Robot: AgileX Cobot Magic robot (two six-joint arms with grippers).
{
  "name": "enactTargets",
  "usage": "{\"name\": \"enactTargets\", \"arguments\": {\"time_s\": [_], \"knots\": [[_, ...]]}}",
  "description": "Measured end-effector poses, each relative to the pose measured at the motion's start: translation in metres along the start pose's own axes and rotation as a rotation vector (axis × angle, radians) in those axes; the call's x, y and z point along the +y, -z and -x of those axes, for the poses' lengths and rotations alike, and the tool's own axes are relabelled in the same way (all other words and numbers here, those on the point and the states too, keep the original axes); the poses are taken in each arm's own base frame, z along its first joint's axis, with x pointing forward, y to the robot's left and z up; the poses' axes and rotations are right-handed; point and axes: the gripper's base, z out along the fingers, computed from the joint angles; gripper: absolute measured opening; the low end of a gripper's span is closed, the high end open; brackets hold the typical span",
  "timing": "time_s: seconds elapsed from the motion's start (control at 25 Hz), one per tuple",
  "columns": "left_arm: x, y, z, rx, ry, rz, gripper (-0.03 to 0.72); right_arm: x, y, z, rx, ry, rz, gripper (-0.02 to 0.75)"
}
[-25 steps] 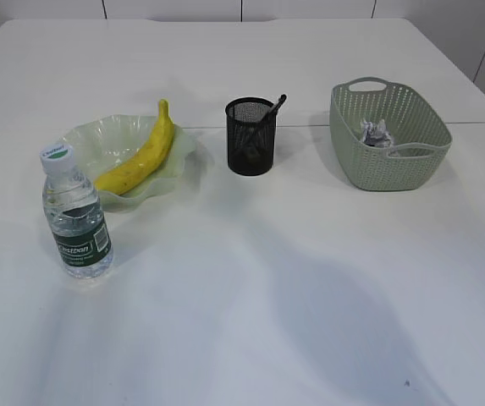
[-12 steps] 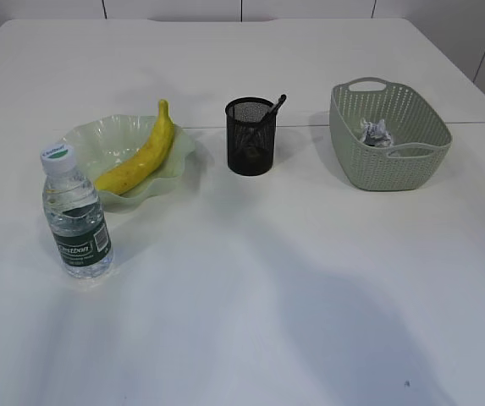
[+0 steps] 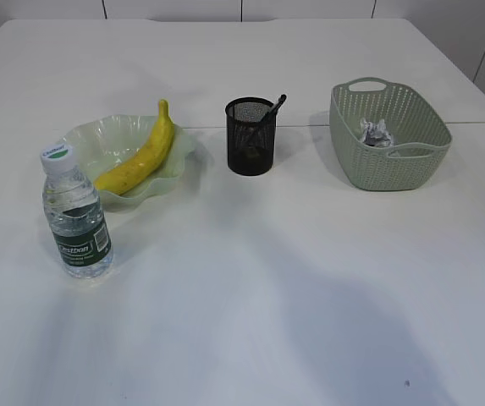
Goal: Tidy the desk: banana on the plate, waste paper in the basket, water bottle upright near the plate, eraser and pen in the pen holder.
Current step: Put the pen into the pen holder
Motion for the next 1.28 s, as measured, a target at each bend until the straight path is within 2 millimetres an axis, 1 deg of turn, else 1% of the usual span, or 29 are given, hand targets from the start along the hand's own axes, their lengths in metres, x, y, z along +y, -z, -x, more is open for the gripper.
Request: {"name": "enactTargets", "arguments": {"time_s": [0.2,0.32,0.48,0.72,1.04,1.16,1.28], "knots": [[0.000,0.000,0.000,0.000,0.001,0.000,0.465,0.002,0.001,0.001,-0.002,-0.026,0.026,0.042],[0.000,0.000,0.000,0.000,0.001,0.000,0.465,0.001,0.006,0.006,-0.013,-0.038,0.033,0.042],[0.000,0.000,0.000,0.000,0.001,0.000,0.465,-0.003,0.020,0.019,-0.036,-0.034,0.040,0.042],[0.000,0.000,0.000,0.000,0.001,0.000,0.465,-0.010,0.048,0.044,-0.088,-0.032,0.063,0.042],[0.000,0.000,0.000,0.000,0.001,0.000,0.465,-0.021,0.086,0.071,-0.136,-0.031,0.066,0.042],[0.000,0.000,0.000,0.000,0.001,0.000,0.465,-0.027,0.107,0.084,-0.163,-0.027,0.072,0.042],[0.000,0.000,0.000,0.000,0.001,0.000,0.465,-0.034,0.134,0.099,-0.199,-0.018,0.065,0.042]]}}
